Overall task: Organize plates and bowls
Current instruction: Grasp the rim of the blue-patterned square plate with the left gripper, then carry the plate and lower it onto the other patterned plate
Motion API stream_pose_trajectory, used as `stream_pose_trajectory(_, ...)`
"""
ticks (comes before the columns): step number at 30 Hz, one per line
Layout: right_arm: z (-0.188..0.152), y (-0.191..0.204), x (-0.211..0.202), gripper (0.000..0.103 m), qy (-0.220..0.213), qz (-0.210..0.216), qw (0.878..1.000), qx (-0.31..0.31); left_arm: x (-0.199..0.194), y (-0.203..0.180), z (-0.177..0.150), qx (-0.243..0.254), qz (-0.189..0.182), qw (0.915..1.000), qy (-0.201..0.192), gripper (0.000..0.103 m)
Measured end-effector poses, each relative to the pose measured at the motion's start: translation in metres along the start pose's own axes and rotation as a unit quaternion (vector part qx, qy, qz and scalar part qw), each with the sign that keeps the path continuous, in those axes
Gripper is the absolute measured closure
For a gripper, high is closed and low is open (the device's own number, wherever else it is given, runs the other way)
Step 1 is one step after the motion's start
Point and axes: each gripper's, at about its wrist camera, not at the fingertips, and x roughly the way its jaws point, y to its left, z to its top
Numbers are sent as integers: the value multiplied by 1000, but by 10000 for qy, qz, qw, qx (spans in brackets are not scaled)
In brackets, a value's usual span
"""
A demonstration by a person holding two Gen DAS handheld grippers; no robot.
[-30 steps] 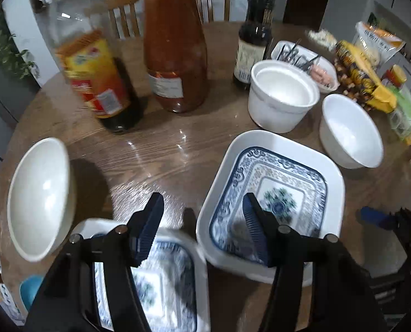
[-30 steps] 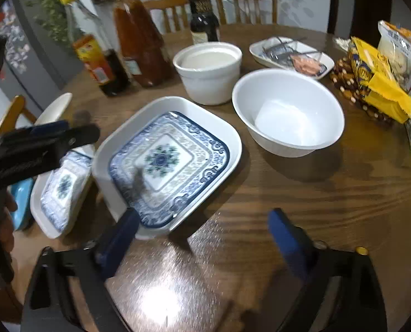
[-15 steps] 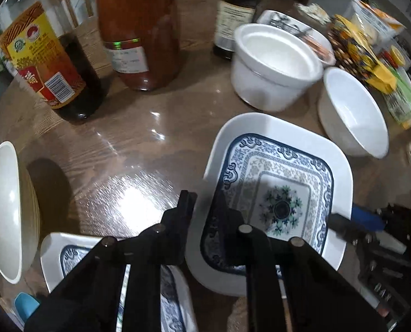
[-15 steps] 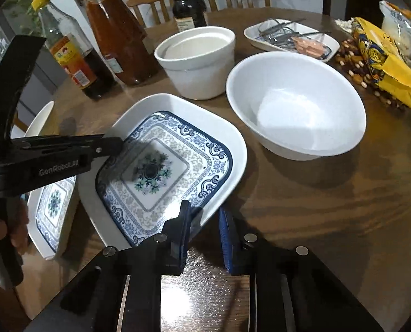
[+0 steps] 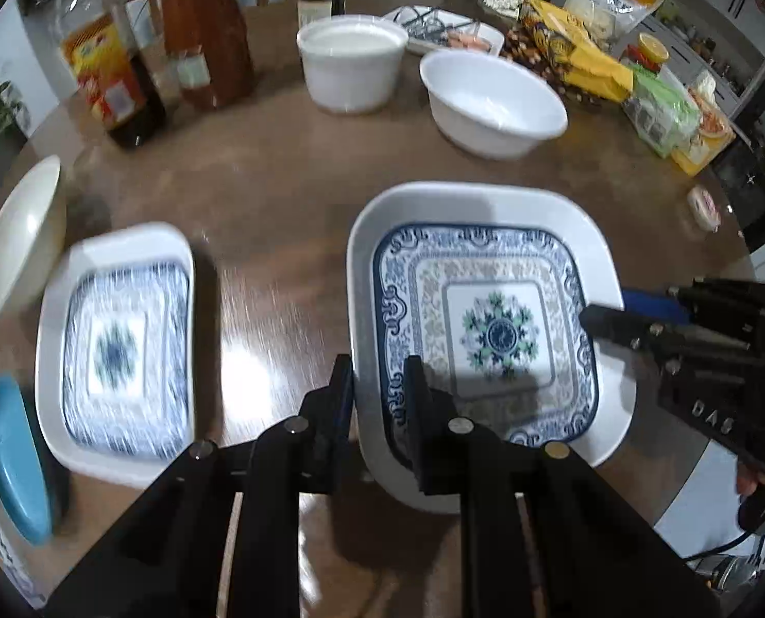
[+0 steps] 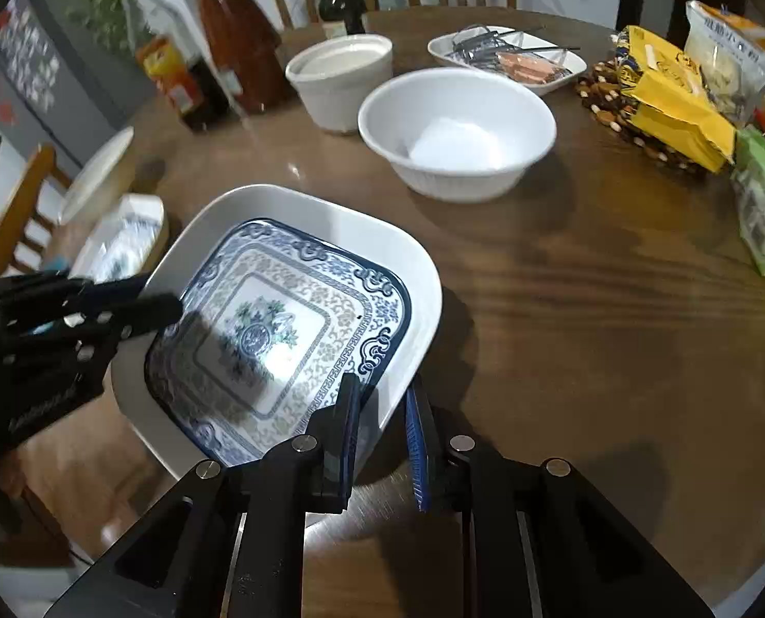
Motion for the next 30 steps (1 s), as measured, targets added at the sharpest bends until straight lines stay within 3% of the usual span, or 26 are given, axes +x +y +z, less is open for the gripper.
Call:
stream_pose_trajectory(5, -16, 9, -1, 83, 60, -127, 9995, -276, 4, -1, -21, -205, 81, 9997, 46, 85)
stream_pose_trajectory(9, -19, 14, -1, 83, -36, -204, 9991, -360, 6, -5, -19, -385, 115, 9992, -61, 82)
stream_pose_trajectory(11, -19, 16, -3, 81, -90, -328, 9986, -411, -6, -4, -21, -497, 112, 9983, -292, 74)
stream_pose_trajectory(13, -19, 18, -8, 81, -198, -350, 9981, -466, -21, 3, -26, -650, 99, 9963, -554, 46)
stream_pose_trajectory(15, -18, 22, -16, 81, -331, -382, 9970, -584, -33, 12, -29, -868, 261, 9925, -824, 31)
stream_pose_trajectory(20, -11, 34, -30, 69, -594, -273, 9948, -775, -51, 45, -39, -1574, 452, 9808, -1058, 25)
stream_pose_trajectory(23, -5, 44, -36, 61, -713, -165, 9930, -928, -53, 70, -50, -2107, 459, 9719, -949, 20)
stream_pose_trajectory(25, -1, 52, -36, 61, -744, -38, 9919, -1025, -50, 86, -58, -2541, 381, 9632, -785, 20)
stream_pose_trajectory(30, 22, 78, -22, 61, -573, 702, 9877, -1271, -51, 110, -78, -3290, 443, 9410, -662, 20)
